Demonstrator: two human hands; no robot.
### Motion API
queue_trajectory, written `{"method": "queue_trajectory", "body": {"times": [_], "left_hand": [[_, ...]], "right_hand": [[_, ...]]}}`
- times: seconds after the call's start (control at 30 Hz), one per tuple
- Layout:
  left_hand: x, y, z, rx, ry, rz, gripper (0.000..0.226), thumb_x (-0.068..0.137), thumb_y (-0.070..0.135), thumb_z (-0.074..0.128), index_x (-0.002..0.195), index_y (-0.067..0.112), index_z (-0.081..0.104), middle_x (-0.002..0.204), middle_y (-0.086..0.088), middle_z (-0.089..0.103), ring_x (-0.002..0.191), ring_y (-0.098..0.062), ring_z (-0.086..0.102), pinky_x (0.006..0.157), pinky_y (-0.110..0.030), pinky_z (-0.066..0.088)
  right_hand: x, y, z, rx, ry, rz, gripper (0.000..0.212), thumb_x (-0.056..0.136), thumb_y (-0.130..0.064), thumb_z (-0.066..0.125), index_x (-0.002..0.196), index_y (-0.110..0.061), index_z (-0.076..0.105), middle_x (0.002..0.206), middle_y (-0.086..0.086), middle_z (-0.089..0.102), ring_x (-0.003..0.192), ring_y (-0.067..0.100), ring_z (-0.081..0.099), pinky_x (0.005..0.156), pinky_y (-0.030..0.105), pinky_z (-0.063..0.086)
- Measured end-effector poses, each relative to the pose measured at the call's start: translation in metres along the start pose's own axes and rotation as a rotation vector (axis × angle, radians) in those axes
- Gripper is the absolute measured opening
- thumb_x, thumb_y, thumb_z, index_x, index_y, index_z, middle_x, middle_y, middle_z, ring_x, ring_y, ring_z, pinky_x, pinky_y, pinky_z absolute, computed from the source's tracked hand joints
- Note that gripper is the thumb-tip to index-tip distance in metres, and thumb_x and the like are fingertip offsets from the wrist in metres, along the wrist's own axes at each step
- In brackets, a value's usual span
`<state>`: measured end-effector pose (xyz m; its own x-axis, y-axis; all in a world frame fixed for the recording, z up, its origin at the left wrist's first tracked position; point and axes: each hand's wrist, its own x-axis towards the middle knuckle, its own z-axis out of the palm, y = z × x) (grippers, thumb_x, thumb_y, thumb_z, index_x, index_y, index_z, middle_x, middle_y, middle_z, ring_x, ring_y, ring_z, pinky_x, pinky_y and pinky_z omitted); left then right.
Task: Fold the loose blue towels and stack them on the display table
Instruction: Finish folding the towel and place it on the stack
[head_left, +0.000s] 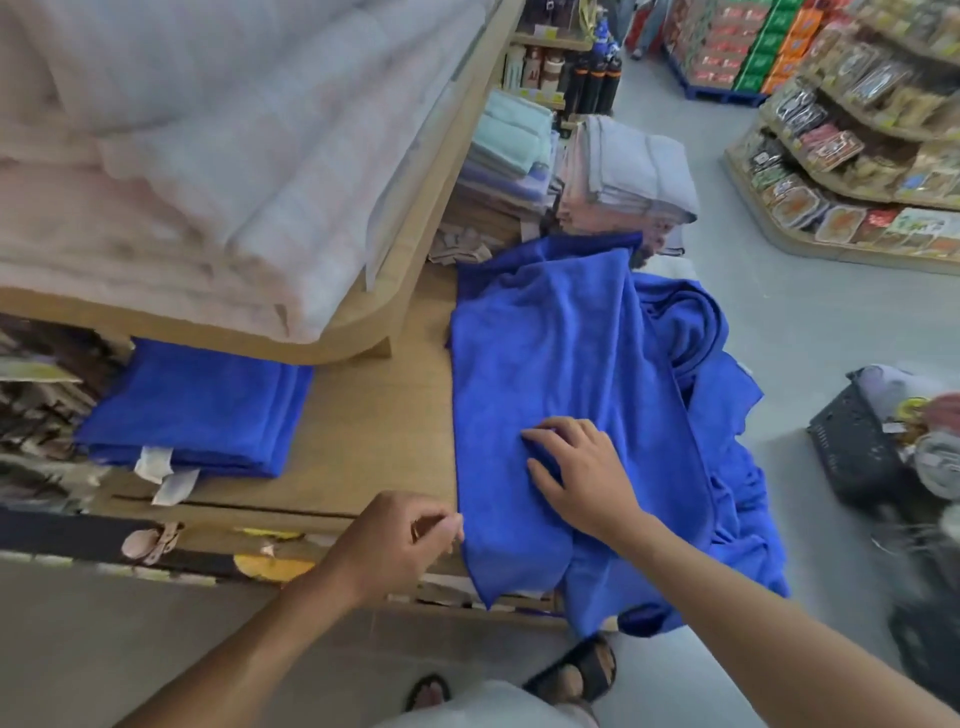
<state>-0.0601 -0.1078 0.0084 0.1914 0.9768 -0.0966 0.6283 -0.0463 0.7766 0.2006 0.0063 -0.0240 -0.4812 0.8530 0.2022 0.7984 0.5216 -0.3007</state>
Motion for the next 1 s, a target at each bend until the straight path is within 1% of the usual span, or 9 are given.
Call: {"method": "queue_trajectory", "body": {"times": [0.13, 0.23, 0.37, 0.47, 0.53, 0.63, 0.73, 0.87, 1.0], "left_hand": [[-0.022, -0.019, 0.026, 0.059, -0.259, -0.268, 0.044, 0.09, 0.06, 0.047, 0.08, 0.026, 0.073, 0.075, 0.009, 0.073, 0.071, -0.008, 0.069, 0.076, -0.04, 0.058], [-0.022, -0.033, 0.052, 0.05, -0.284, -0.421, 0.038, 0.09, 0.06, 0.057, 0.103, 0.029, 0.074, 0.099, 0.011, 0.075, 0.093, -0.006, 0.069, 0.09, -0.039, 0.056], [-0.013, -0.026, 0.076, -0.245, -0.296, -0.46, 0.035, 0.094, 0.037, 0.069, 0.127, 0.025, 0.068, 0.122, 0.01, 0.071, 0.113, -0.005, 0.064, 0.108, -0.038, 0.048], [-0.01, -0.019, 0.082, -0.347, -0.275, -0.445, 0.024, 0.098, 0.021, 0.065, 0.117, 0.009, 0.072, 0.116, -0.007, 0.075, 0.112, -0.023, 0.068, 0.103, -0.042, 0.051], [-0.009, -0.012, 0.076, -0.487, -0.292, -0.476, 0.017, 0.101, 0.017, 0.061, 0.11, 0.007, 0.071, 0.109, -0.01, 0.076, 0.101, -0.022, 0.072, 0.094, -0.039, 0.057], [-0.007, 0.003, 0.058, -0.798, -0.414, -0.532, 0.016, 0.103, 0.024, 0.057, 0.106, 0.01, 0.066, 0.099, -0.01, 0.073, 0.082, -0.022, 0.07, 0.072, -0.035, 0.061], [0.0, 0.015, 0.042, -1.072, -0.464, -0.578, 0.021, 0.1, 0.031, 0.061, 0.112, 0.015, 0.068, 0.104, -0.016, 0.071, 0.082, -0.027, 0.07, 0.073, -0.04, 0.06], [0.032, 0.032, 0.034, -1.445, -0.264, -0.651, 0.028, 0.102, 0.023, 0.052, 0.11, 0.003, 0.071, 0.103, -0.018, 0.074, 0.08, -0.026, 0.076, 0.068, -0.038, 0.063], [0.065, 0.046, 0.03, -1.764, -0.017, -0.701, 0.03, 0.105, 0.011, 0.042, 0.102, -0.008, 0.064, 0.092, -0.026, 0.074, 0.077, -0.032, 0.077, 0.068, -0.041, 0.064]], "right_hand": [[-0.002, 0.0, 0.004, 0.002, 0.033, 0.002, 0.035, 0.095, -0.037, 0.06, 0.128, -0.026, 0.066, 0.124, -0.008, 0.06, 0.111, 0.023, 0.055, 0.09, 0.041, 0.046], [-0.004, 0.0, 0.004, 0.007, 0.04, 0.013, 0.034, 0.096, -0.036, 0.06, 0.128, -0.026, 0.066, 0.125, -0.008, 0.06, 0.111, 0.022, 0.054, 0.091, 0.041, 0.045], [-0.005, 0.0, 0.004, 0.027, 0.05, 0.016, 0.032, 0.095, -0.034, 0.061, 0.125, -0.025, 0.067, 0.123, -0.008, 0.061, 0.11, 0.021, 0.055, 0.091, 0.04, 0.045], [-0.004, 0.001, 0.005, 0.043, 0.059, 0.032, 0.031, 0.094, -0.034, 0.061, 0.124, -0.027, 0.068, 0.122, -0.01, 0.061, 0.109, 0.019, 0.054, 0.092, 0.038, 0.045], [-0.004, 0.002, 0.007, 0.062, 0.062, 0.043, 0.031, 0.093, -0.034, 0.06, 0.122, -0.028, 0.068, 0.121, -0.012, 0.06, 0.108, 0.017, 0.054, 0.092, 0.036, 0.044], [-0.004, 0.004, 0.008, 0.089, 0.076, 0.05, 0.03, 0.092, -0.034, 0.06, 0.12, -0.029, 0.069, 0.119, -0.014, 0.061, 0.106, 0.016, 0.054, 0.091, 0.035, 0.044], [-0.004, 0.006, 0.009, 0.118, 0.071, 0.057, 0.029, 0.091, -0.035, 0.06, 0.118, -0.03, 0.07, 0.118, -0.016, 0.061, 0.106, 0.013, 0.054, 0.091, 0.034, 0.044], [0.0, 0.01, 0.009, 0.297, 0.074, 0.126, 0.019, 0.088, -0.031, 0.064, 0.102, -0.031, 0.076, 0.11, -0.02, 0.066, 0.103, 0.008, 0.059, 0.093, 0.033, 0.047], [0.011, 0.013, -0.008, 0.852, 0.047, 0.404, 0.019, 0.097, -0.028, 0.064, 0.089, -0.019, 0.079, 0.091, -0.003, 0.078, 0.091, 0.01, 0.069, 0.09, 0.04, 0.055]]}}
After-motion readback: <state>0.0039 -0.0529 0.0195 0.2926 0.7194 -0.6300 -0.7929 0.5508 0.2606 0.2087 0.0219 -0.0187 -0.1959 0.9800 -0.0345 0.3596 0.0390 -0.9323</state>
